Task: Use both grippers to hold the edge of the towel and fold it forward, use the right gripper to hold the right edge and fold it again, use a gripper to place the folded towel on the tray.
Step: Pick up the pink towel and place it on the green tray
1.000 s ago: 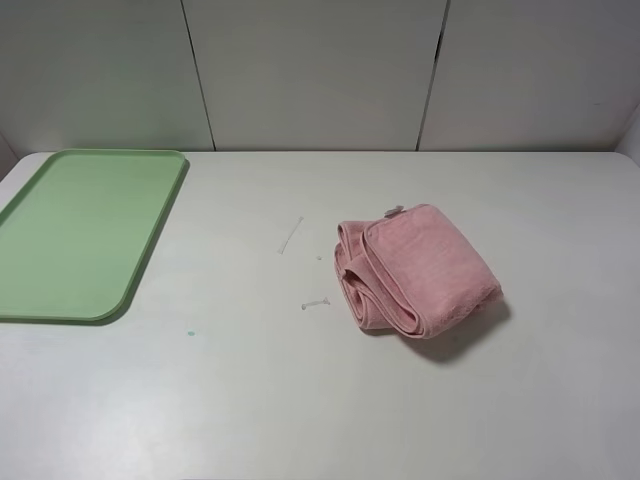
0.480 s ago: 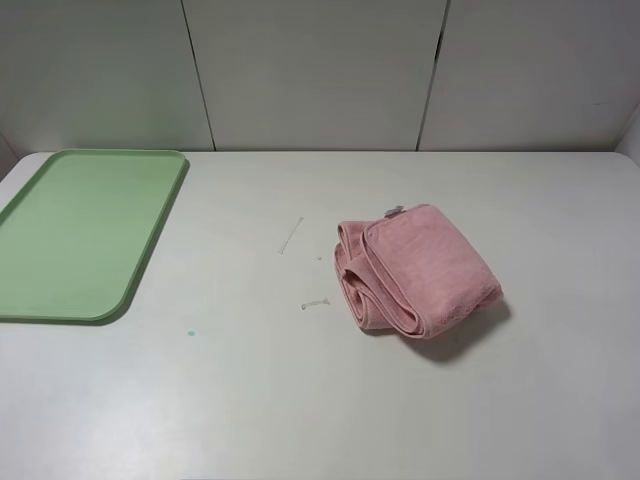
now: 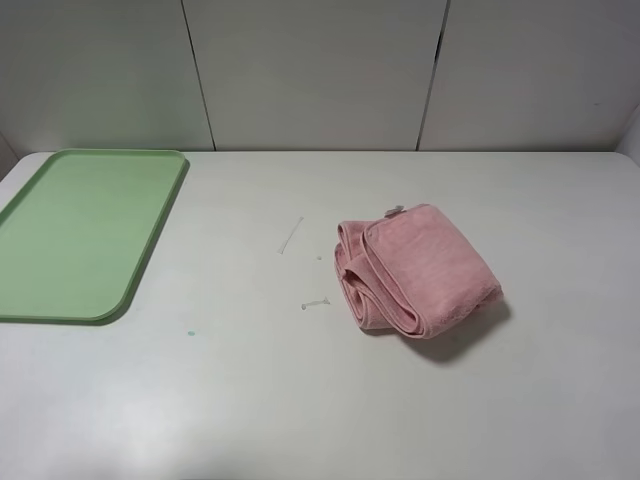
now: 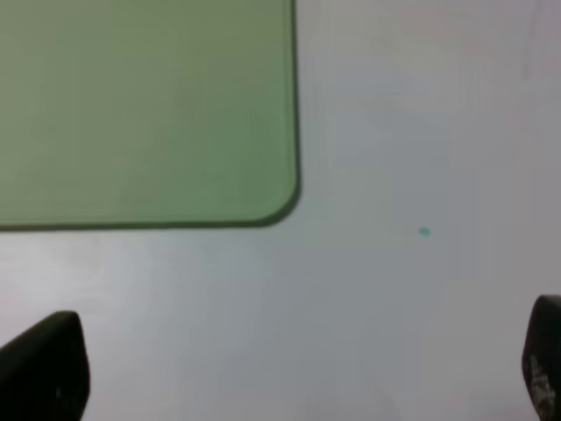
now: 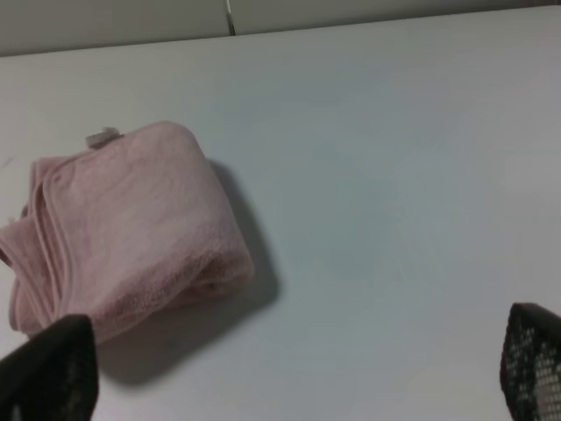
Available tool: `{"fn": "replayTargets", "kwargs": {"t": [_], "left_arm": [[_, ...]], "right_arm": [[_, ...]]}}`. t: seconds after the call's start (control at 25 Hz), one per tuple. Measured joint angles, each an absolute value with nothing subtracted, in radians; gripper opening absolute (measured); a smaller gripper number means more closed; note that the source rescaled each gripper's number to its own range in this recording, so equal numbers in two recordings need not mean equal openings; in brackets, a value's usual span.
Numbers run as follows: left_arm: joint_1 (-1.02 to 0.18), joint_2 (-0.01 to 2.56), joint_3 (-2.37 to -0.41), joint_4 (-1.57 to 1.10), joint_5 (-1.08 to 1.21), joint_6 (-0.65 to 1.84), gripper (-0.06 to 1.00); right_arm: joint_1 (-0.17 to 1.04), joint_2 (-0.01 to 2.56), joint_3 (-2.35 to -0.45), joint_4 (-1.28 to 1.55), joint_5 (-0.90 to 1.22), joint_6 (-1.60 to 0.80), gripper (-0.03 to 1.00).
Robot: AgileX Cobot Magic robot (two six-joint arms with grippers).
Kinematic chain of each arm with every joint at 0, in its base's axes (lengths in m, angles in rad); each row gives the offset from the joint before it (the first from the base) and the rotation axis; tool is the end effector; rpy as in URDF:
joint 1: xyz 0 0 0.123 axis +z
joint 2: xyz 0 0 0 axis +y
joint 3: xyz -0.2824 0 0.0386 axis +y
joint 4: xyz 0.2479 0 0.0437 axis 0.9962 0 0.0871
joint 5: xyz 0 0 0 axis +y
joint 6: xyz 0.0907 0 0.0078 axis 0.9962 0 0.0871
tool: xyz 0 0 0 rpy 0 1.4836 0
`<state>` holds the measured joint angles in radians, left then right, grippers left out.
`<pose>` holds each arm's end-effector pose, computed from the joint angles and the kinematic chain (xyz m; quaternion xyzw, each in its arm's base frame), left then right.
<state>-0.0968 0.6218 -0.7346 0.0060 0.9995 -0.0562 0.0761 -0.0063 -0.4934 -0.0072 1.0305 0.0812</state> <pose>0.0973 -0.0090 0.3248 0.0194 0.9263 -0.0258 0.3753 -0.0038 -0.0009 0.2778 0.0022 0.8453 0.0384 0.5329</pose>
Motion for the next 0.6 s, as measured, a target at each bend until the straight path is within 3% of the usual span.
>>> {"fn": "replayTargets", "kwargs": {"t": [0.6], "left_arm": [[-0.394, 1.289, -0.898, -0.051, 0.755, -0.144, 1.00]], "right_arm": [[0.076, -0.006, -0.493, -0.007, 1.031, 0.081, 1.00]]}}
